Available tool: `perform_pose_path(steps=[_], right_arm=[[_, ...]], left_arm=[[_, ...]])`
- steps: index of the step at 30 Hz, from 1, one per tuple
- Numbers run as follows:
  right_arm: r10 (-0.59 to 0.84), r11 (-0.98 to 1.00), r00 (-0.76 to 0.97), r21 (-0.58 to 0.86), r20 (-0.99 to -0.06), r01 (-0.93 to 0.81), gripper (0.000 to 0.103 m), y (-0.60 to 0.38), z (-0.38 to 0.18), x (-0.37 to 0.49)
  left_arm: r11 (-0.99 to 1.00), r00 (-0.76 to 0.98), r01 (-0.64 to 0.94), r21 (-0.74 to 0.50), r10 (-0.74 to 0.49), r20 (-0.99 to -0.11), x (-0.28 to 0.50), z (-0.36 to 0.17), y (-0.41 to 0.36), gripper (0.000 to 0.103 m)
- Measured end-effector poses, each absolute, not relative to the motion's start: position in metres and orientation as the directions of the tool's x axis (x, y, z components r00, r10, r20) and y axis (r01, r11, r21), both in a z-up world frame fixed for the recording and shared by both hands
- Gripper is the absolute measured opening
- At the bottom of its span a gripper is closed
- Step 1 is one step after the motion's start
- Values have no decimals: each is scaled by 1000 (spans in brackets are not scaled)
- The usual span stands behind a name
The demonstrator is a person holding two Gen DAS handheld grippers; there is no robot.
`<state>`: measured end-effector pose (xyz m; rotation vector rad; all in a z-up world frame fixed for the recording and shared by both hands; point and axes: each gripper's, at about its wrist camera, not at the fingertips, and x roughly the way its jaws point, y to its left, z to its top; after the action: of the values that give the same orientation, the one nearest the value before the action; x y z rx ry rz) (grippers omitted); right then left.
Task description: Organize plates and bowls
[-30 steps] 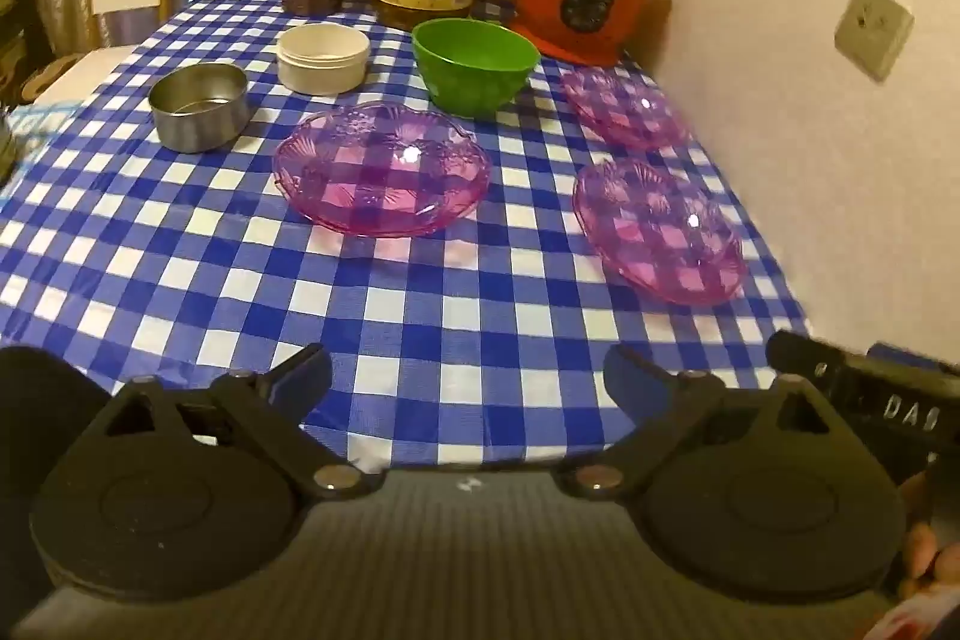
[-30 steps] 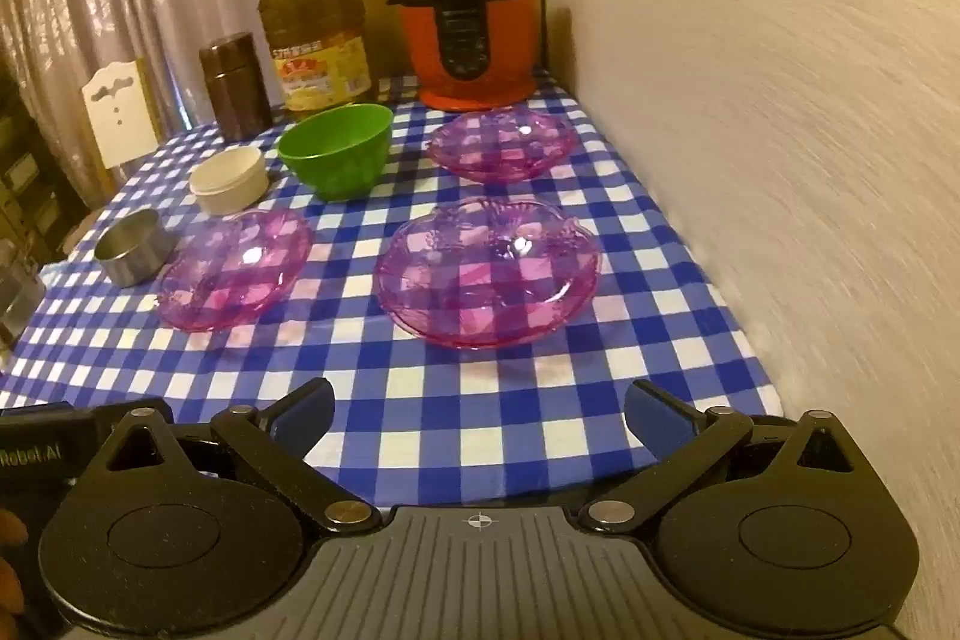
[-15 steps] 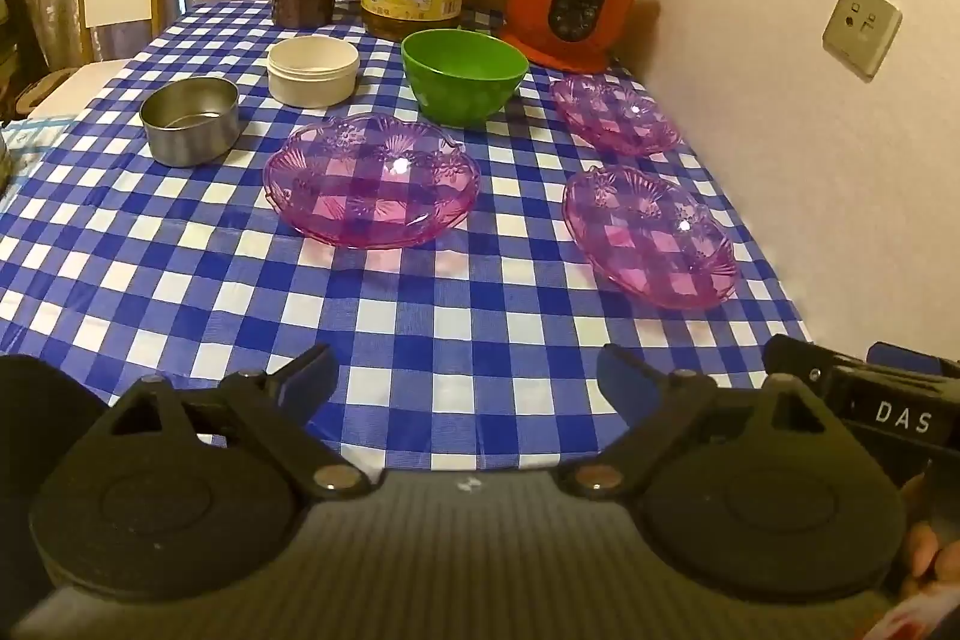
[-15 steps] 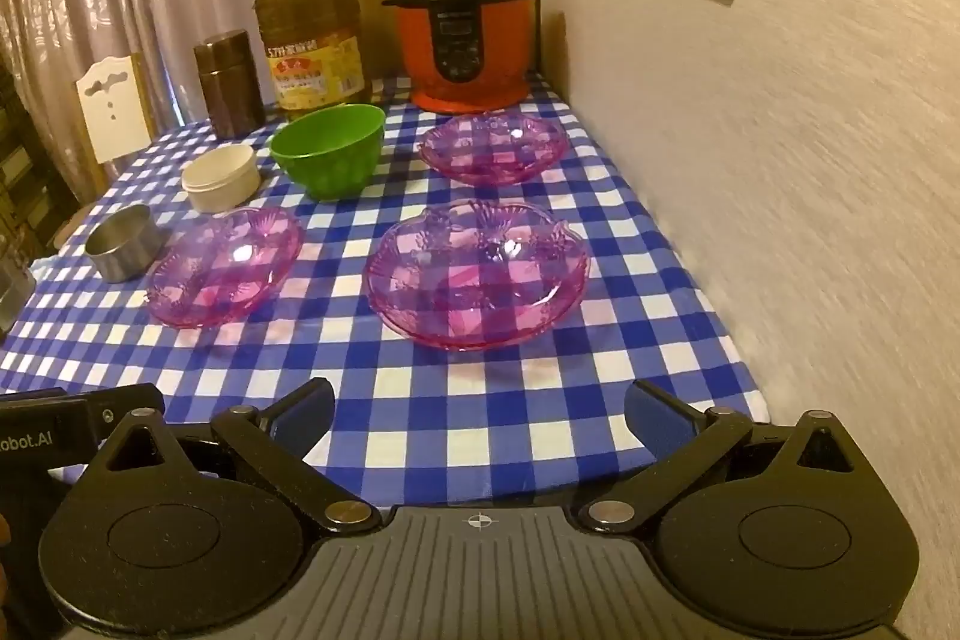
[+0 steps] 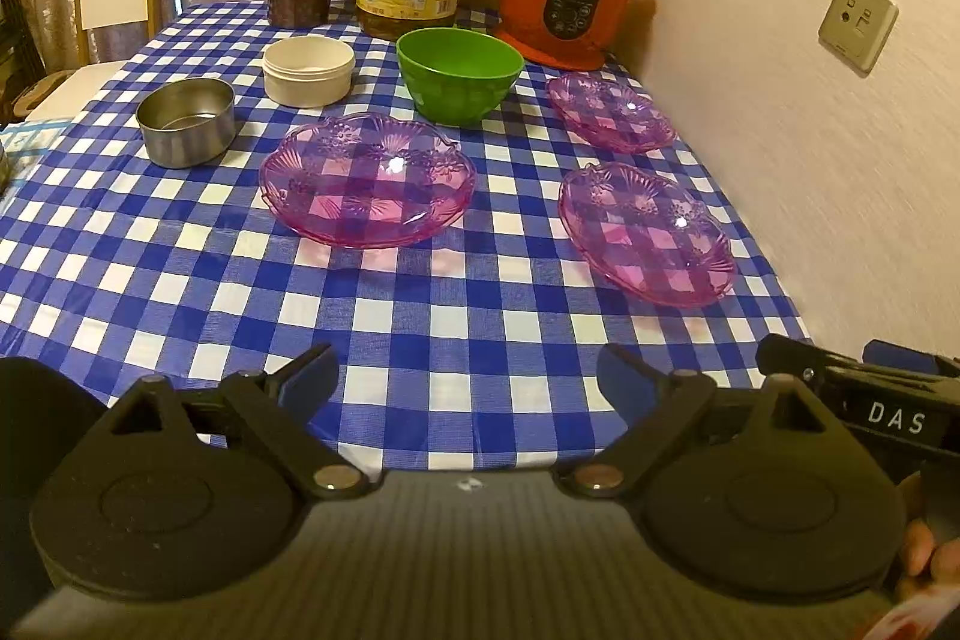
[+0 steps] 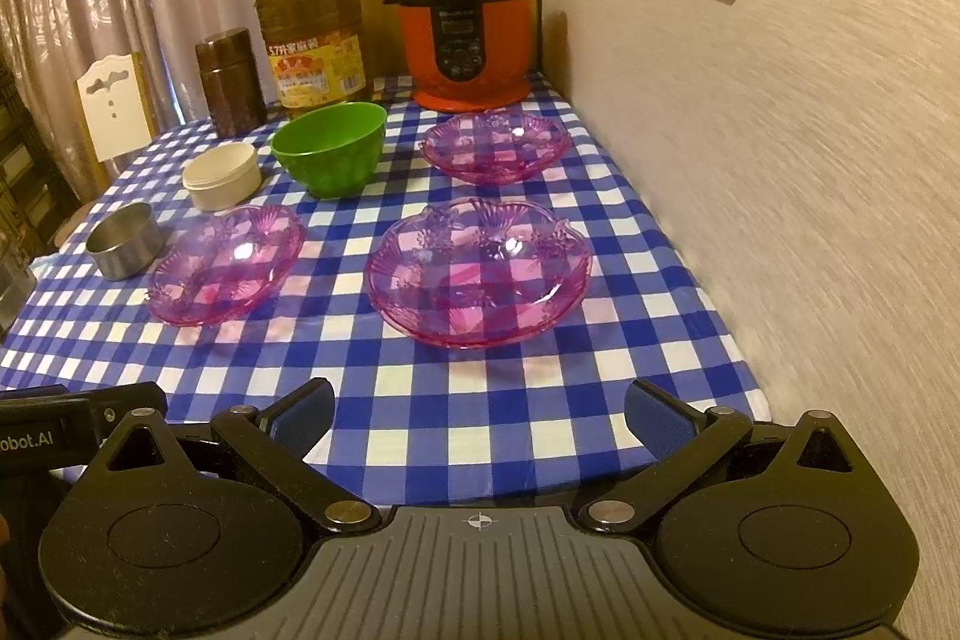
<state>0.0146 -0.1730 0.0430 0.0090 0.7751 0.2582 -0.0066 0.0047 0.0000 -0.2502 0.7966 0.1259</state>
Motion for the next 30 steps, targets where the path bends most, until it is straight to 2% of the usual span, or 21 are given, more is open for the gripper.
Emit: perform_pose_path(steps=[30], right_arm=[[230,969,686,99,-690,-225,102,-173,41,16]], left_arm=[[962,685,-205,-180,10,-728,-5,-1,5,92]])
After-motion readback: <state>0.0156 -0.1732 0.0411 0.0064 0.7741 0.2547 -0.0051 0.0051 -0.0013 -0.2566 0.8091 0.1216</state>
